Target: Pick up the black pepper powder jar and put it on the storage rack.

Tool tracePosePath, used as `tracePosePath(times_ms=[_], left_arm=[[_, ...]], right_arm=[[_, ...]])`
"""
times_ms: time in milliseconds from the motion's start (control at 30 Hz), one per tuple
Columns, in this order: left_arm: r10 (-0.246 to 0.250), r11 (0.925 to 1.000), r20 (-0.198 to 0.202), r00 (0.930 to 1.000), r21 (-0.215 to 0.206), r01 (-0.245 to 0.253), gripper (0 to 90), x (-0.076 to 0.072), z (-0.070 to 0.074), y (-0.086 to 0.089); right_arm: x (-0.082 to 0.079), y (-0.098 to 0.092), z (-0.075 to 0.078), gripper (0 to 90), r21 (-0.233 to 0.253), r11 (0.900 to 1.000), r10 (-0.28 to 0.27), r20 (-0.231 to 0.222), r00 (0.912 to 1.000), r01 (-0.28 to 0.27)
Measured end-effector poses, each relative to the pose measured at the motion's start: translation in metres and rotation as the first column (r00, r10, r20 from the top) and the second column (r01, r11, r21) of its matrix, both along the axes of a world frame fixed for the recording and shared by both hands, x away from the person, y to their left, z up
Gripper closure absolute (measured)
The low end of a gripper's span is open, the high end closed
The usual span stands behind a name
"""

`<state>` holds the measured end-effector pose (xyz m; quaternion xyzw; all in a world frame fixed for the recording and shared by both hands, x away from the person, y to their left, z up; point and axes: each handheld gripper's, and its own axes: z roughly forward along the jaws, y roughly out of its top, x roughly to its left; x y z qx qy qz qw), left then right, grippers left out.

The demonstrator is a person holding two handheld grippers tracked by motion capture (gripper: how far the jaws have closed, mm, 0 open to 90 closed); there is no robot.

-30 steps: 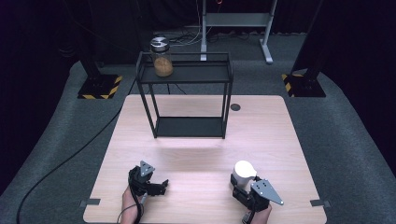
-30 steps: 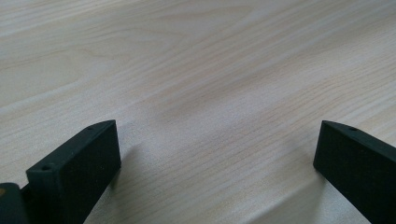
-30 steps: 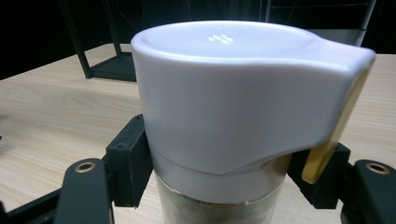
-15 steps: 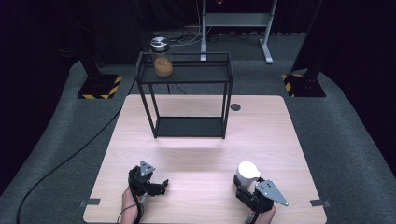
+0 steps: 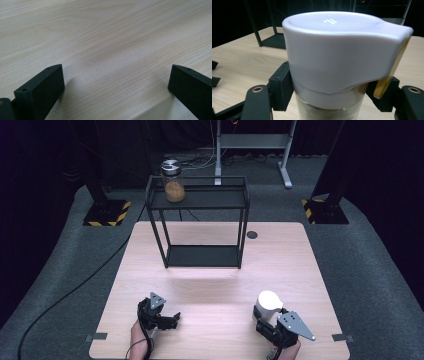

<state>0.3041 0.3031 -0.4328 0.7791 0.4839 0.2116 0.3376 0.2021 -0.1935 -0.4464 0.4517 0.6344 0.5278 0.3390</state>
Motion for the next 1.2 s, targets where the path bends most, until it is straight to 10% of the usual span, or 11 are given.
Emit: tracePosePath(times_ms=[1200], left_arm=[[0.001,1.0,0.003,1.0,0.002,-0.001,0.3,0.0,0.0,-0.001]], right_arm=[[-0.006,-0.016,0.056,29.3,-0.036,0.999,-0.009,0.085,0.9963,0.012]])
